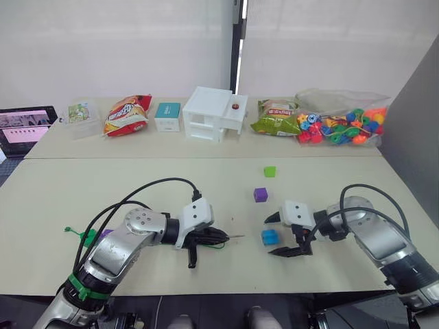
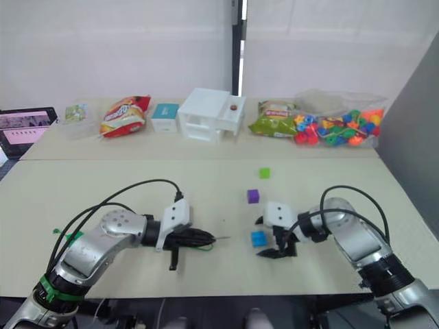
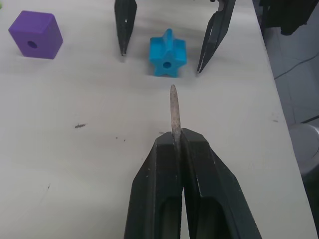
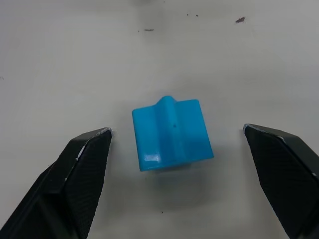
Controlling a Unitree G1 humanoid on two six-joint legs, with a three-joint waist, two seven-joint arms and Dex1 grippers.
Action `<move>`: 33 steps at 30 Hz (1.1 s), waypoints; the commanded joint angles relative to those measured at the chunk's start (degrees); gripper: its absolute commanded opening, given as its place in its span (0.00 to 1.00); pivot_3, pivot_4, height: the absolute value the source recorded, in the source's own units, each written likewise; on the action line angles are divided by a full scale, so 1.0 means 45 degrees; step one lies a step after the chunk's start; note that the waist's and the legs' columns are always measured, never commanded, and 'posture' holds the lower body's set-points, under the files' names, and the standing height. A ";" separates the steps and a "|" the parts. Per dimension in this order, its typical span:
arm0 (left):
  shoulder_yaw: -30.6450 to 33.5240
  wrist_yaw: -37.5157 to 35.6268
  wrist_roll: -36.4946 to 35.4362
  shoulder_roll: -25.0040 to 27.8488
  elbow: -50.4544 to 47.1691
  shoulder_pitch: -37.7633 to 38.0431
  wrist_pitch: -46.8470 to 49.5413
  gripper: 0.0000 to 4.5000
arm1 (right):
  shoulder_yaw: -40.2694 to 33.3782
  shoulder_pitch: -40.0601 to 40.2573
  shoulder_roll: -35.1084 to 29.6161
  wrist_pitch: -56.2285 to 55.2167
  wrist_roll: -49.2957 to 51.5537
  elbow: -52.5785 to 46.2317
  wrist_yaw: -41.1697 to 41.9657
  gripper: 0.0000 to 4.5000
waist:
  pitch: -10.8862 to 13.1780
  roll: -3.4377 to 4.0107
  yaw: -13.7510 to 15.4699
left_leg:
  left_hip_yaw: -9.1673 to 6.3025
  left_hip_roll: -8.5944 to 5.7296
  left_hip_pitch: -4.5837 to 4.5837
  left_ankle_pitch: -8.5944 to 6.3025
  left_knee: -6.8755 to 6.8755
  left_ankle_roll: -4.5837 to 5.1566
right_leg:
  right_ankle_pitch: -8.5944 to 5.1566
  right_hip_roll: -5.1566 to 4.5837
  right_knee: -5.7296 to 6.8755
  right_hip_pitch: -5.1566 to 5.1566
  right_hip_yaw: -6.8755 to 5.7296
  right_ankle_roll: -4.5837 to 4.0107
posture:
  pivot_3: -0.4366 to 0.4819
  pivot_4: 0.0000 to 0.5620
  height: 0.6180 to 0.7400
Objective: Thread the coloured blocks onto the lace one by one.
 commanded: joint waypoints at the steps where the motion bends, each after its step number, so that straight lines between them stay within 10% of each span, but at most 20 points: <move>1: -0.0091 0.0297 -0.0015 -0.0043 -0.0519 -0.0390 0.0471 0.00 | -0.0247 -0.0136 0.0136 -0.0574 -0.0165 0.0280 0.0193 0.66 | 0.0000 0.0000 -0.0003 | 0.0000 0.0000 0.0001 0.0000 0.0002 0.0000 | 0.0001 0.0000 0.0000 0.0002 0.0000 0.0002 | 0.48 0.27 1.00; 6: -0.0872 0.0398 0.0413 0.0150 -0.0657 -0.1066 0.1055 0.00 | -0.0532 -0.0028 0.0610 -0.0264 -0.0020 0.0261 -0.0121 0.30 | 0.0000 0.0000 -0.0040 | 0.0001 0.0001 0.0008 0.0001 0.0008 0.0000 | 0.0001 0.0004 0.0001 0.0010 0.0001 0.0003 | 0.48 0.27 1.00; 33: -0.3251 0.0338 0.2345 -0.0867 0.0863 -0.3366 0.0918 0.00 | 0.0126 0.0578 0.0971 0.2425 -0.0899 -0.2190 -0.1127 0.30 | -0.0003 0.0000 -0.0051 | -0.0010 -0.0005 0.0012 0.0001 0.0013 0.0000 | 0.0002 0.0008 0.0021 0.0011 -0.0001 0.0003 | 0.48 0.27 1.00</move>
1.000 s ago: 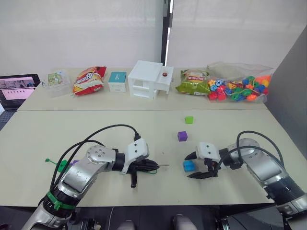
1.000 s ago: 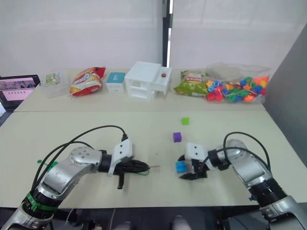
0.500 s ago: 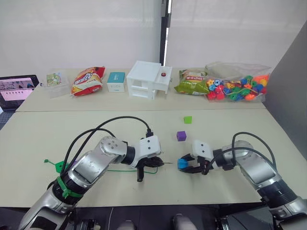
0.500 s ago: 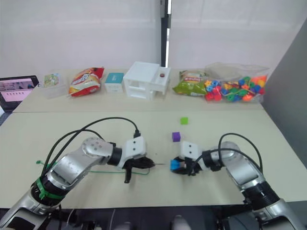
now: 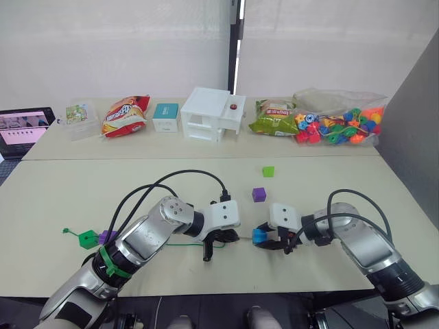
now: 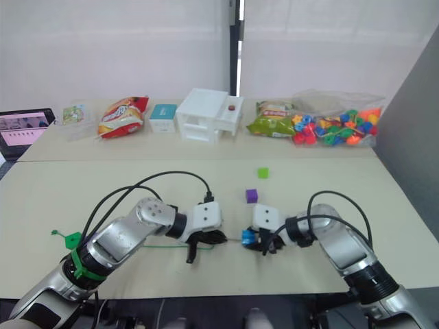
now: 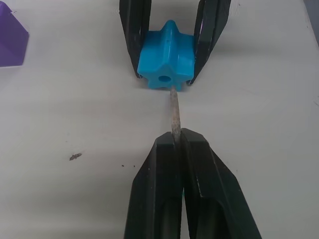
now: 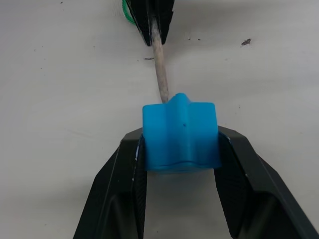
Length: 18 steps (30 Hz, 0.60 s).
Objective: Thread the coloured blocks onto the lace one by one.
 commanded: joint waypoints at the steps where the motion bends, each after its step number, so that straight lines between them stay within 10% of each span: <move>1: 0.0027 -0.0028 0.0198 -0.0181 -0.0071 -0.0274 -0.0294 0.00 | 0.0207 0.0113 -0.0056 0.0237 -0.0052 -0.0286 0.0177 0.30 | 0.0000 -0.0001 0.0007 | 0.0000 0.0000 0.0000 0.0000 0.0000 0.0000 | 0.0000 0.0000 0.0002 0.0000 0.0000 0.0000 | 0.48 0.27 1.00; 18: 0.0178 0.0165 0.0488 -0.0880 0.0168 -0.0384 -0.0588 0.00 | 0.0121 0.0238 -0.0074 0.0537 0.0090 -0.0710 0.0379 0.30 | 0.0000 -0.0001 0.0011 | -0.0003 -0.0008 0.0010 0.0000 0.0012 0.0000 | 0.0000 -0.0005 0.0063 -0.0008 0.0001 0.0000 | 0.48 0.27 1.00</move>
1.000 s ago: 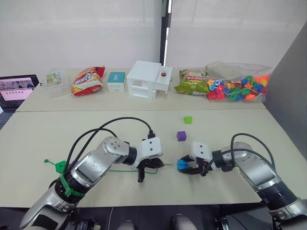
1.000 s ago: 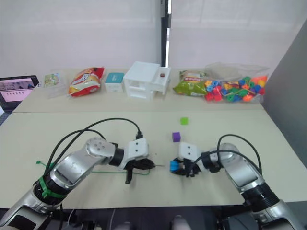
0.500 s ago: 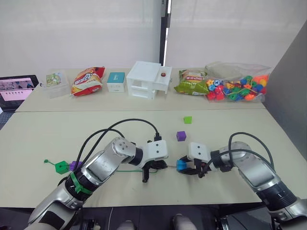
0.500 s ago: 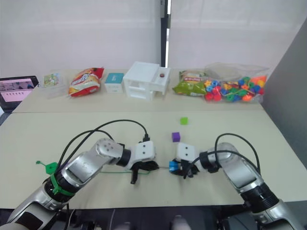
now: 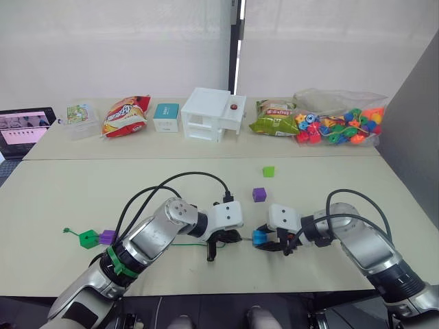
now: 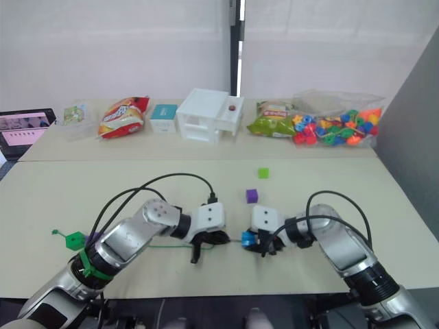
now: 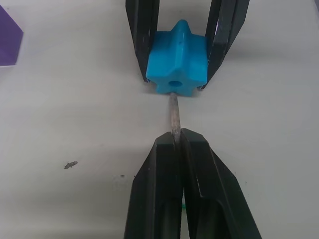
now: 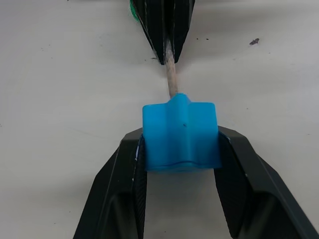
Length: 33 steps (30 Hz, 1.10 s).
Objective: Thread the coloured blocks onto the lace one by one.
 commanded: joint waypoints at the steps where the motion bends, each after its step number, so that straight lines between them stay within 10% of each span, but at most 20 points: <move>1: 0.0280 0.0111 0.0117 -0.0190 -0.0423 -0.0378 -0.0477 0.00 | 0.0127 0.0183 -0.0056 0.0068 0.0145 -0.0302 0.0238 0.30 | 0.0000 0.0000 0.0003 | 0.0000 0.0000 0.0001 0.0000 0.0000 0.0000 | 0.0000 0.0000 0.0001 0.0000 0.0000 0.0000 | 0.48 0.27 1.00; 33: 0.0710 -0.0200 -0.0653 0.0478 -0.1207 0.0121 0.0518 0.00 | -0.0111 0.0368 -0.0255 0.0203 0.0165 -0.0409 0.0220 0.30 | 0.0000 0.0000 0.0008 | 0.0000 -0.0001 0.0015 0.0000 0.0002 0.0000 | 0.0000 -0.0001 0.0007 0.0011 0.0002 0.0000 | 0.48 0.27 1.00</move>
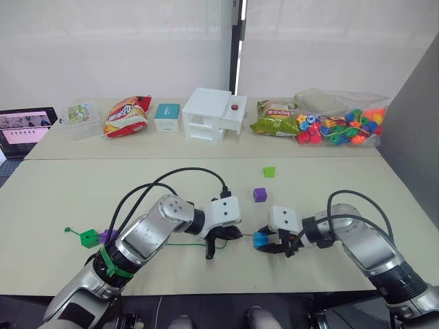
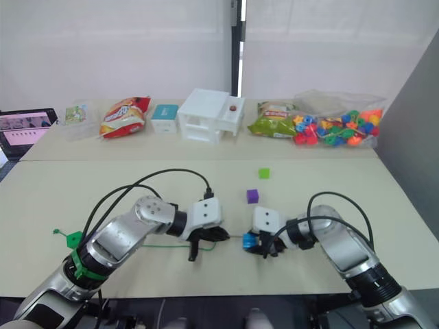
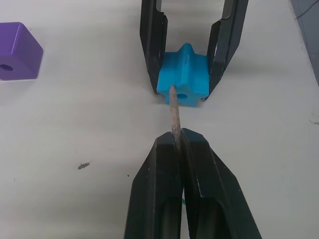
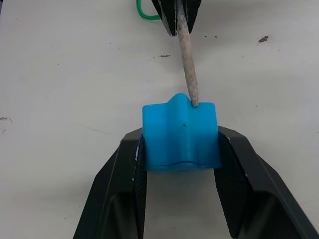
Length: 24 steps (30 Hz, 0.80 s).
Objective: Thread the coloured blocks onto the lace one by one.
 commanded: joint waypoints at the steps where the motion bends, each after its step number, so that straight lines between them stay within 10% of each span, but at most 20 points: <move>1: 0.0093 -0.0025 -0.0061 0.0098 -0.0385 0.0066 0.0052 0.00 | -0.0096 0.0297 -0.0140 0.0139 0.0170 -0.0369 0.0041 0.30 | 0.0000 0.0000 0.0001 | 0.0000 0.0000 0.0000 0.0000 0.0000 0.0000 | 0.0000 0.0000 0.0000 0.0000 0.0000 0.0000 | 0.48 0.27 1.00; 24: 0.0039 -0.0324 -0.0174 -0.0118 -0.0147 0.0185 -0.0411 0.00 | -0.0288 0.0393 0.0018 0.0258 0.0563 -0.0410 -0.0043 0.30 | 0.0000 0.0000 0.0002 | 0.0001 0.0000 -0.0001 0.0000 0.0000 0.0000 | 0.0000 0.0000 0.0000 -0.0002 0.0001 0.0000 | 0.48 0.27 1.00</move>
